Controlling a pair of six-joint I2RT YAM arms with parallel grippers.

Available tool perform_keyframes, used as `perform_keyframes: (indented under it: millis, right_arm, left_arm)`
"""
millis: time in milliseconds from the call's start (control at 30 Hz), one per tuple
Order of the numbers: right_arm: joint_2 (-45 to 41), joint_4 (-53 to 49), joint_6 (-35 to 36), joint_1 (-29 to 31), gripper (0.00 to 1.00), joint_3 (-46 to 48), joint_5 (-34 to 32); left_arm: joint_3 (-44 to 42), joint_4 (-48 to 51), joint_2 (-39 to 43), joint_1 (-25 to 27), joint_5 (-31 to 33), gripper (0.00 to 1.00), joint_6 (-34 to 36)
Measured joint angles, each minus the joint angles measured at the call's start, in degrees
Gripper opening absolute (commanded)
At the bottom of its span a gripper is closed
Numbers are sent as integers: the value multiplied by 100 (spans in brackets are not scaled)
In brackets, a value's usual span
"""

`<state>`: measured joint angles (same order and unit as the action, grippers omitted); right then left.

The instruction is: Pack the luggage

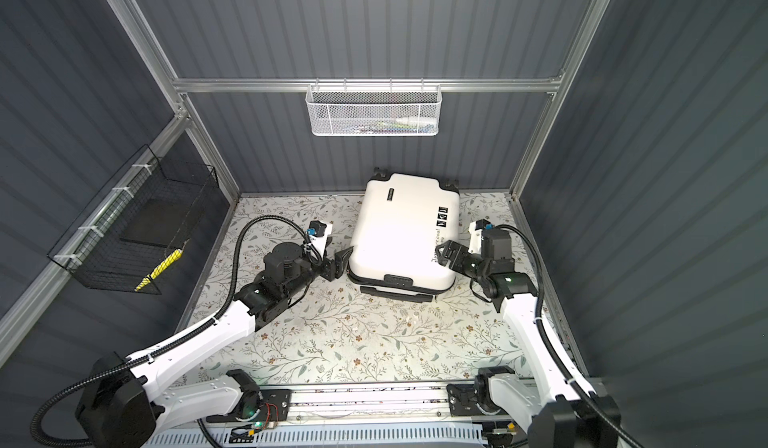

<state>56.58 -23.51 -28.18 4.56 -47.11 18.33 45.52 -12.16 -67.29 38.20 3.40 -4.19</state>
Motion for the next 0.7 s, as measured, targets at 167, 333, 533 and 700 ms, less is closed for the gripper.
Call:
perform_keyframes:
  millis: [167,333,533,700]
  right_arm:
    - [-1318,-608,7,-7,88,551,-24]
    - [-2636,-800,-142,63,78,1615,33]
    - [-3460,-337,-402,225,66,2951,188]
    - [-3705,509,-662,509,58,3696,107]
  left_arm:
    - [599,251,-361,-146,-70,79,-20]
    - [1196,455,-909,-549,-509,81,-116]
    - [1445,490,-1373,-813,-999,84,-363]
    - [1578,485,-1714,-992,-1421,85,-704]
